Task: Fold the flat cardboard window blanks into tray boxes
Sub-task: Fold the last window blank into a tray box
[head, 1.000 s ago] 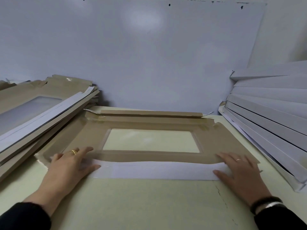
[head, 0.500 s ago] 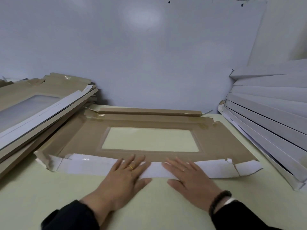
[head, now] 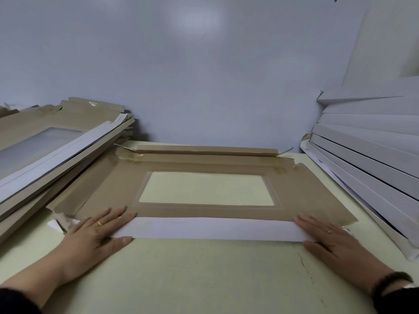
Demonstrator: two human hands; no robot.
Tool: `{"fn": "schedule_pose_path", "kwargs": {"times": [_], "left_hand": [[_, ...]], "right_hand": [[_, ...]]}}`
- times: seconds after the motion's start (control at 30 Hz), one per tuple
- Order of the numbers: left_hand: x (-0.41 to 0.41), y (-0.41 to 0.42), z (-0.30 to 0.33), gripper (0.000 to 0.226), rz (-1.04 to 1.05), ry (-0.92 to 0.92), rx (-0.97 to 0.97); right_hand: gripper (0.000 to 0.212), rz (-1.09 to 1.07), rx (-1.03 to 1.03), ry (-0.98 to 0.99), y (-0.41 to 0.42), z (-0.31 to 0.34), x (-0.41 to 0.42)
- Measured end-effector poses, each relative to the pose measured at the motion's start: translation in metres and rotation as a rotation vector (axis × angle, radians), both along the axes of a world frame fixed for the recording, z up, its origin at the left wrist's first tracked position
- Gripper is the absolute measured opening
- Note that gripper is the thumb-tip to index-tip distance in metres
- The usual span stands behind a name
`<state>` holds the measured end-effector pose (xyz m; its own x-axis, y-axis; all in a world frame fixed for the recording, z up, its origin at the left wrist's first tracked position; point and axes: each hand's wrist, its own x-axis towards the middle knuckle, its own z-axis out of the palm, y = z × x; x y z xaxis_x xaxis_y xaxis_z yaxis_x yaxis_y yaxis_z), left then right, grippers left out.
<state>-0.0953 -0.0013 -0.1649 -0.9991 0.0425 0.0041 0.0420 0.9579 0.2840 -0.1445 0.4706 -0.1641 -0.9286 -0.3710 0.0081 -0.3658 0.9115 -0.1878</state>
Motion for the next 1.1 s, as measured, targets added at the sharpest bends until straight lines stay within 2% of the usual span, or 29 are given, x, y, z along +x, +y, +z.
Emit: {"fn": "schedule_pose_path", "kwargs": {"times": [0.07,0.13,0.27,0.33,0.37,0.4,0.43,0.47,0.5,0.53,0.7,0.83,0.87,0.9,0.97,1.03,1.1], "left_hand": [[0.0,-0.006,0.001,0.11,-0.017,0.003,0.036],[-0.001,-0.007,0.003,0.099,-0.034,0.029,0.067],[0.002,-0.001,0.003,0.046,-0.024,0.225,0.111],[0.006,0.002,0.008,0.019,-0.017,0.324,0.184],[0.007,0.002,0.01,0.013,-0.023,0.358,0.207],[0.009,0.004,0.014,0.02,-0.024,0.382,0.209],[0.01,0.003,0.014,0.032,-0.031,0.411,0.204],[0.012,0.003,0.017,0.03,-0.011,0.419,0.187],[0.01,-0.001,0.014,0.022,0.003,0.44,0.17],[0.01,-0.001,0.014,0.025,0.048,0.444,0.144],[0.003,-0.009,0.012,0.034,0.304,0.325,0.163],[-0.005,-0.003,0.015,0.024,0.377,0.301,-0.011],[-0.005,0.002,0.017,0.022,0.388,0.317,-0.077],[-0.005,0.009,0.016,0.025,0.359,0.342,-0.119],[-0.007,0.042,0.014,0.043,0.146,0.391,-0.104],[-0.011,0.095,0.011,0.048,-0.056,0.3,-0.086],[-0.02,0.137,-0.002,0.053,-0.12,0.165,-0.077]], "right_hand": [[0.045,-0.006,-0.043,0.008,-0.001,0.002,0.001],[0.045,-0.022,-0.113,0.029,-0.002,0.004,0.003],[0.04,-0.142,-0.178,0.064,-0.002,0.004,0.004],[0.031,-0.217,-0.2,0.143,-0.004,0.006,0.006],[0.023,-0.221,-0.213,0.211,-0.005,0.007,0.007],[0.016,-0.194,-0.214,0.284,-0.005,0.008,0.008],[0.021,-0.179,-0.209,0.359,-0.006,0.009,0.009],[0.029,-0.177,-0.206,0.417,-0.006,0.01,0.011],[0.031,-0.186,-0.204,0.444,-0.006,0.012,0.012],[0.028,-0.198,-0.193,0.465,-0.004,0.012,0.012],[0.033,-0.377,-0.199,0.371,-0.002,0.01,0.004],[0.01,-0.415,-0.144,0.279,-0.008,0.013,-0.001],[0.013,-0.419,-0.109,0.279,-0.012,0.014,0.0],[0.021,-0.39,-0.097,0.289,-0.019,0.015,0.001],[0.042,-0.203,-0.108,0.318,-0.046,0.016,0.004],[0.049,0.078,-0.061,0.343,-0.091,0.013,0.008],[0.047,0.253,-0.048,0.208,-0.133,0.004,0.009]]}}
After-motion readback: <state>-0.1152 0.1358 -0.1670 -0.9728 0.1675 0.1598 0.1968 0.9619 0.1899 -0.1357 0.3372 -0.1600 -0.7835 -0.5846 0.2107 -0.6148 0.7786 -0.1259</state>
